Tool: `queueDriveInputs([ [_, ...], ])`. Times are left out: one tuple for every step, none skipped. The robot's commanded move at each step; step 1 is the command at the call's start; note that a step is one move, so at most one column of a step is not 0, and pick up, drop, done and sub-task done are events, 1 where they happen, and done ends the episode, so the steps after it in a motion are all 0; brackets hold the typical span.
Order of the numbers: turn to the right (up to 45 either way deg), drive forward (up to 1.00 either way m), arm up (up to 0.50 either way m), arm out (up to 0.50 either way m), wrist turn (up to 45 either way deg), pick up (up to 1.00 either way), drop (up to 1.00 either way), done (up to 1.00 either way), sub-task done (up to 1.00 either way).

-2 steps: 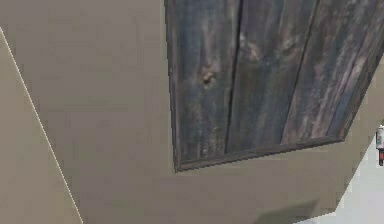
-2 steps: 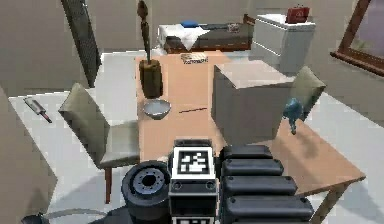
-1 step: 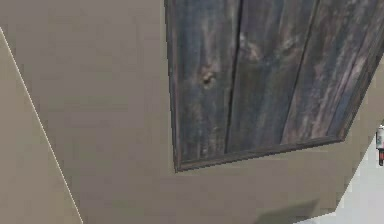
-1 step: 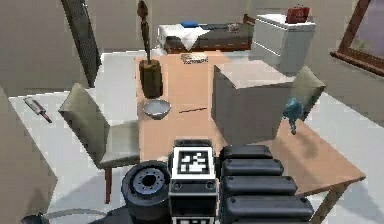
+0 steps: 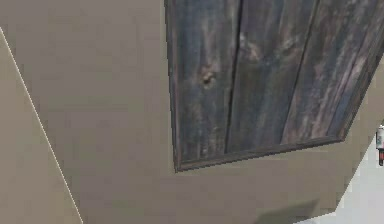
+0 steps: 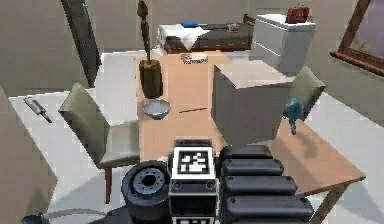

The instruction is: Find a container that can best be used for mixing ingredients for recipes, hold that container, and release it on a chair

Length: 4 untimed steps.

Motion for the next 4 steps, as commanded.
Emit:
queueDriveInputs([
  [30.0, 0.0, 0.0, 0.0, 0.0, 0.0, 0.0, 0.0, 0.0],
  [0.0, 0.4, 0.0, 0.0, 0.0, 0.0, 0.0, 0.0, 0.0],
  [36.0, 0.0, 0.0, 0.0, 0.0, 0.0, 0.0, 0.0, 0.0],
  [3.0, 0.0, 0.0, 0.0, 0.0, 0.0, 0.0, 0.0, 0.0],
])
